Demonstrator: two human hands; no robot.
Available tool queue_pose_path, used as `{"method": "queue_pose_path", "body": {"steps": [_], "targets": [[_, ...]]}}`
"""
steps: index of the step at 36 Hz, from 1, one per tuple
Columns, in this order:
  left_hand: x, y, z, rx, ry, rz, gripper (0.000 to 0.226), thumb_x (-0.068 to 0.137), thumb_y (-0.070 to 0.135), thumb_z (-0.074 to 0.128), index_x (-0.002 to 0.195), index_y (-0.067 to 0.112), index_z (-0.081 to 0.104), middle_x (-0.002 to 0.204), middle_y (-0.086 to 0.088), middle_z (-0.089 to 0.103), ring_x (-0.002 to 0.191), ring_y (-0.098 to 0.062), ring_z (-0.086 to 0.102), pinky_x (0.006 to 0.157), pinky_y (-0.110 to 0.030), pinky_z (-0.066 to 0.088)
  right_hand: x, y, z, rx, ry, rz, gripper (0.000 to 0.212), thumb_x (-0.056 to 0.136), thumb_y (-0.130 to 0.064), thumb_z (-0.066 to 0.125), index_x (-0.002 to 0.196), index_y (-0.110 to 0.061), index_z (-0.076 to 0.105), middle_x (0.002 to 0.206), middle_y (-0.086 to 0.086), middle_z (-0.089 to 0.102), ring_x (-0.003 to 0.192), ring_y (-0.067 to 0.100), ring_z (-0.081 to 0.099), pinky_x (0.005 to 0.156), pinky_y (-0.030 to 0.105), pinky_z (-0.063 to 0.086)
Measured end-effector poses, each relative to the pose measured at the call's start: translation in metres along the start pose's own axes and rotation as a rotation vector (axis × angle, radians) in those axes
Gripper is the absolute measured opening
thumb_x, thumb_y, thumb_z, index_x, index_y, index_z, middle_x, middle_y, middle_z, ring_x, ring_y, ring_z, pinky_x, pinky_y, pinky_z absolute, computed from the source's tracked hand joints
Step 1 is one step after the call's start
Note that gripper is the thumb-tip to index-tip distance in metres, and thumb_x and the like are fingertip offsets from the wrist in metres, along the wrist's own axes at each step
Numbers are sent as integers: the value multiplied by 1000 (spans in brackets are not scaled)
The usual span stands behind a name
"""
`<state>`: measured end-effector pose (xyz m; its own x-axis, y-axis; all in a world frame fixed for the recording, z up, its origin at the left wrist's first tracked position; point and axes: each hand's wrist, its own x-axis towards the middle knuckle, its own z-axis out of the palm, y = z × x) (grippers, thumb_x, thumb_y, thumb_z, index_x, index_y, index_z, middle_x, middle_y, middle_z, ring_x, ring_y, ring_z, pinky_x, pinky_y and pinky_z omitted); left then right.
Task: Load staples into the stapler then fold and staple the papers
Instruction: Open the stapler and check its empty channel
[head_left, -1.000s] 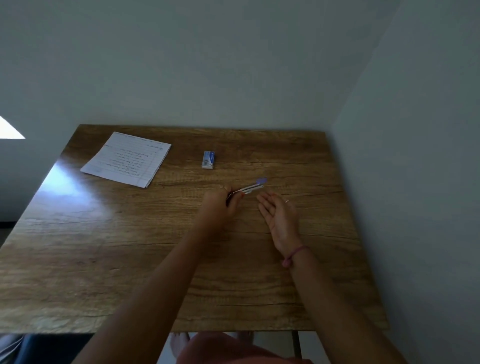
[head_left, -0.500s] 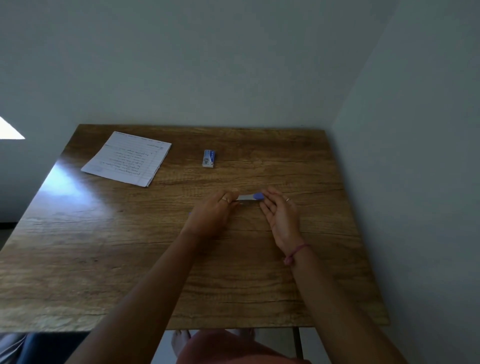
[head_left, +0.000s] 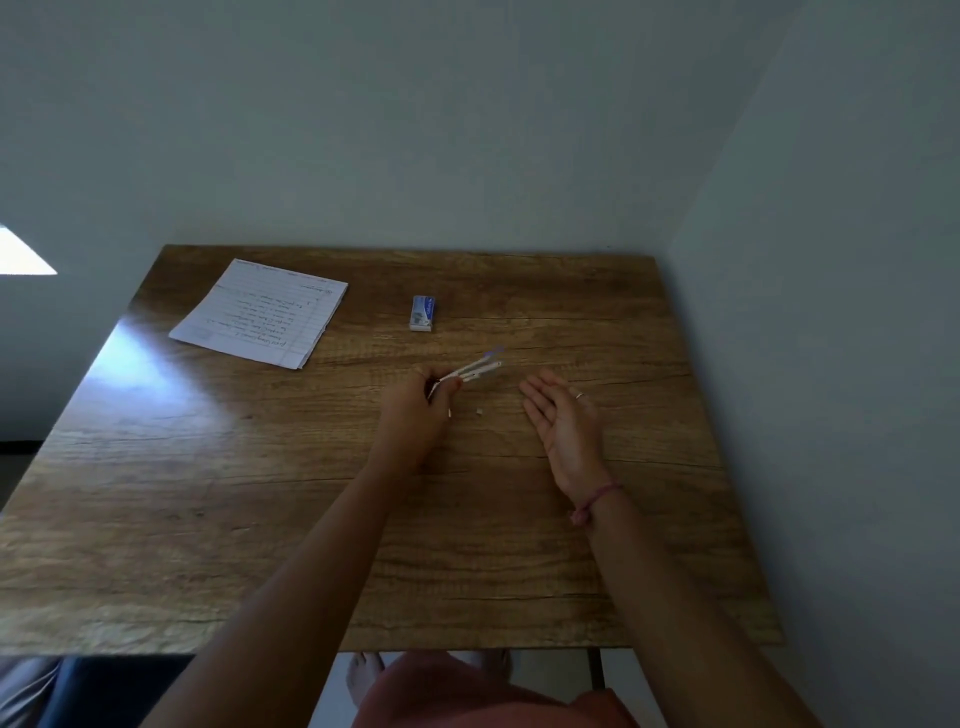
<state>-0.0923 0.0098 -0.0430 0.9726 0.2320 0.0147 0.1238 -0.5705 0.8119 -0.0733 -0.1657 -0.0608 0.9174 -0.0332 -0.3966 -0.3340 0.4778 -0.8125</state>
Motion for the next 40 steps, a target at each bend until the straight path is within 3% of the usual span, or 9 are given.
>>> {"method": "queue_pose_path", "body": {"steps": [2, 5, 11, 14, 18, 23, 27, 34, 40], "targets": [[4, 0, -1, -268, -10, -217, 16, 94, 25, 60, 101, 13, 69, 76, 3, 67, 63, -2, 58, 52, -5, 42, -2, 1, 0, -77, -26, -22, 29, 98, -7, 45, 126, -3, 54, 120, 9, 63, 109, 13, 63, 87, 19, 52], [4, 7, -5, -853, -116, -569, 19, 92, 17, 64, 98, 1, 69, 82, -9, 69, 73, -13, 64, 67, -22, 52, -4, 3, -1, -253, -57, -83, 22, 95, -10, 54, 114, -17, 62, 115, 2, 67, 108, 10, 64, 90, 22, 51], [-3, 7, -1, -1163, -221, -738, 18, 93, 17, 62, 101, 3, 67, 77, -6, 68, 62, -10, 65, 56, -19, 56, -13, 7, 2, -523, -217, -204, 36, 77, -35, 76, 109, -38, 60, 113, -14, 66, 108, -3, 60, 83, 12, 50], [-7, 3, 2, -1222, -275, -726, 17, 93, 17, 59, 100, 2, 66, 76, -6, 67, 58, -9, 64, 54, -19, 56, -17, 11, 4, -604, -282, -267, 48, 64, -51, 77, 107, -45, 58, 116, -23, 60, 111, -9, 55, 87, 11, 47], [-8, 3, 3, -1210, -334, -728, 17, 94, 14, 57, 101, 1, 65, 74, -7, 69, 58, -12, 66, 50, -21, 56, -19, 13, 7, -658, -300, -351, 43, 71, -39, 80, 109, -43, 61, 116, -25, 61, 110, -11, 55, 87, 7, 44], [-9, 1, 2, -1118, -336, -714, 19, 94, 18, 58, 101, 3, 66, 76, -5, 68, 57, -10, 63, 49, -21, 53, -18, 17, 11, -698, -344, -375, 44, 74, -29, 80, 115, -32, 63, 118, -11, 66, 112, 3, 60, 97, 30, 48], [-10, 1, -1, -1080, -354, -722, 20, 93, 21, 59, 102, 6, 68, 75, -3, 69, 58, -10, 63, 51, -22, 52, -19, 18, 14, -685, -376, -341, 52, 73, -29, 81, 121, -27, 60, 116, -15, 66, 110, -2, 60, 95, 23, 48], [-8, 3, -6, -1209, -384, -808, 16, 93, 14, 60, 96, -1, 66, 70, -9, 69, 56, -11, 65, 50, -21, 56, -9, 9, 18, -545, -267, -273, 29, 92, -32, 60, 119, -40, 55, 112, -15, 65, 106, -3, 60, 82, 13, 50], [-4, -1, -13, -1205, -439, -888, 23, 92, 16, 62, 105, -4, 65, 74, -10, 69, 58, -11, 65, 52, -21, 57, 9, -8, 24, -658, -315, -274, 35, 98, -23, 49, 131, -35, 49, 126, -9, 59, 108, 5, 61, 85, 20, 52]]}}
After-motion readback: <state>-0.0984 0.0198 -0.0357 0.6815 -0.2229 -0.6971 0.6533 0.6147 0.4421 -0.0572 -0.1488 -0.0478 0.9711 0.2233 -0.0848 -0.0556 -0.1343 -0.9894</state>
